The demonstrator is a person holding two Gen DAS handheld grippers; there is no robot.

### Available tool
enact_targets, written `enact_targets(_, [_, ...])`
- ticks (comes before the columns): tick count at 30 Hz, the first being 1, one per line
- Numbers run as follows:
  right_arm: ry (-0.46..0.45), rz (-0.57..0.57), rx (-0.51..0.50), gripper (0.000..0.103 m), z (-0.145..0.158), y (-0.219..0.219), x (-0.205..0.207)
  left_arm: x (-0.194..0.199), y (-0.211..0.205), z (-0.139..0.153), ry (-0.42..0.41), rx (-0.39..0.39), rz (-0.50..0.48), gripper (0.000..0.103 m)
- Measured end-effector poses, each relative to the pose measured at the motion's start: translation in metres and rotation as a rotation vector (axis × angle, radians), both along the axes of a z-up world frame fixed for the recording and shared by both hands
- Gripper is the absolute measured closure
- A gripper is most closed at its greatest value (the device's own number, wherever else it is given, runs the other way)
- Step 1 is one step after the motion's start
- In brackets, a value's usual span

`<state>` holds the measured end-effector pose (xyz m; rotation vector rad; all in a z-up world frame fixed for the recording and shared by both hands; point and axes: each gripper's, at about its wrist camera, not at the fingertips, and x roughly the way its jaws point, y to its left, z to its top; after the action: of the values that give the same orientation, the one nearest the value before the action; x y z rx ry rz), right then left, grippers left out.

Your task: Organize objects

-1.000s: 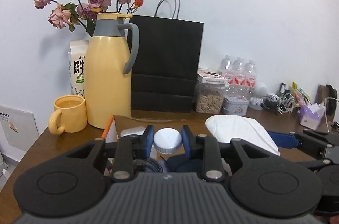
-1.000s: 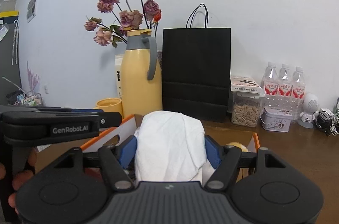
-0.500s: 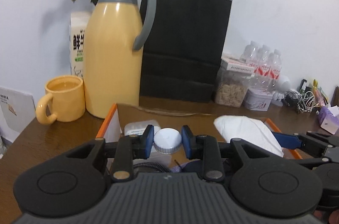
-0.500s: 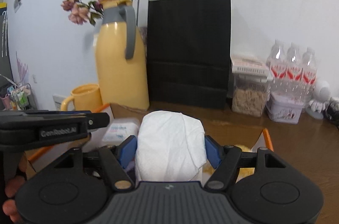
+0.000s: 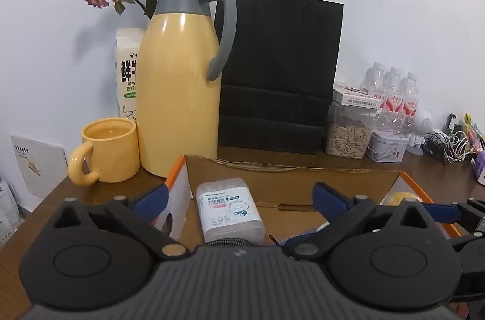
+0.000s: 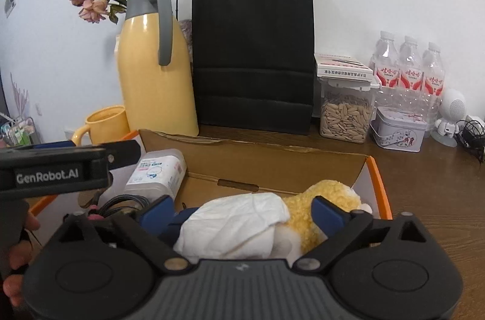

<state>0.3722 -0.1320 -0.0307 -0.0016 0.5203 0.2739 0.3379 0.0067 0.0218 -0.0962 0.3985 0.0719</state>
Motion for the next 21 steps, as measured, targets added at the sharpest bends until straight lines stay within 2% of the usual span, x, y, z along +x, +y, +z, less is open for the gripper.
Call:
enact_targets(12, [-0.033,0.007,0.004,0.0,0.011,0.0,-0.013,-0.006,-0.004,0.005,-0.006,0.003,-0.012,0.0])
enact_targets(21, [-0.082,0.011,-0.007,0.0,0.024,-0.004,-0.041,-0.037,-0.009,0.025,-0.061,0.0,-0.026,0.0])
